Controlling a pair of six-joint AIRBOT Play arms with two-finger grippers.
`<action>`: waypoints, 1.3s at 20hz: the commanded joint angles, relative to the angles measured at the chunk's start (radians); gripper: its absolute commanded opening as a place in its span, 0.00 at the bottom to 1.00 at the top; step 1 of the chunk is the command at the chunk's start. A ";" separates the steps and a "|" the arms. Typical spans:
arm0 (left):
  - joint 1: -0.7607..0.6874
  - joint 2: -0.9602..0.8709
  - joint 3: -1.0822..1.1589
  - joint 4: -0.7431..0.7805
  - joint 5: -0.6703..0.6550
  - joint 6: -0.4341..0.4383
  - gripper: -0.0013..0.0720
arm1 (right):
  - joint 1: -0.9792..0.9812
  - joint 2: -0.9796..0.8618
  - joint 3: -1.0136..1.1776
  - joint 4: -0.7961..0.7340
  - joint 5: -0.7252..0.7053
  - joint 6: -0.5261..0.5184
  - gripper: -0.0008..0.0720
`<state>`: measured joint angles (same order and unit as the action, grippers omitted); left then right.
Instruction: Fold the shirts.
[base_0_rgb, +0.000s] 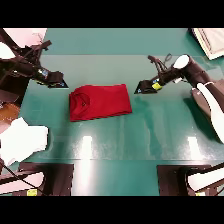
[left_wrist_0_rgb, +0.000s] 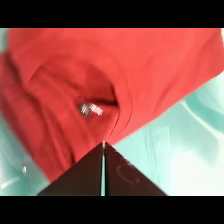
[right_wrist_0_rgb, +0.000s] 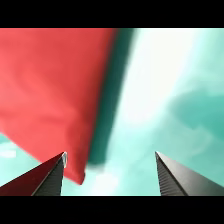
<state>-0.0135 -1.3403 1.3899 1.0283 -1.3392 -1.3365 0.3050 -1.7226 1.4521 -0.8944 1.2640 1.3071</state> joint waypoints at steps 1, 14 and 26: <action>-0.053 0.000 -0.029 -0.026 0.117 0.006 0.05 | -0.040 -0.063 -0.094 0.164 -0.011 -0.016 0.89; -0.060 0.000 -0.029 -0.043 0.122 0.009 0.05 | 0.237 -0.277 0.169 0.352 -0.086 -0.079 0.10; -0.270 0.000 -0.029 -0.063 0.225 0.009 0.05 | -0.280 0.106 0.196 0.050 -0.067 0.000 0.03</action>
<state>-0.2161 -1.3403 1.3609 0.9672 -1.1851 -1.3277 0.1925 -1.7275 1.6455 -0.7639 1.1858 1.2984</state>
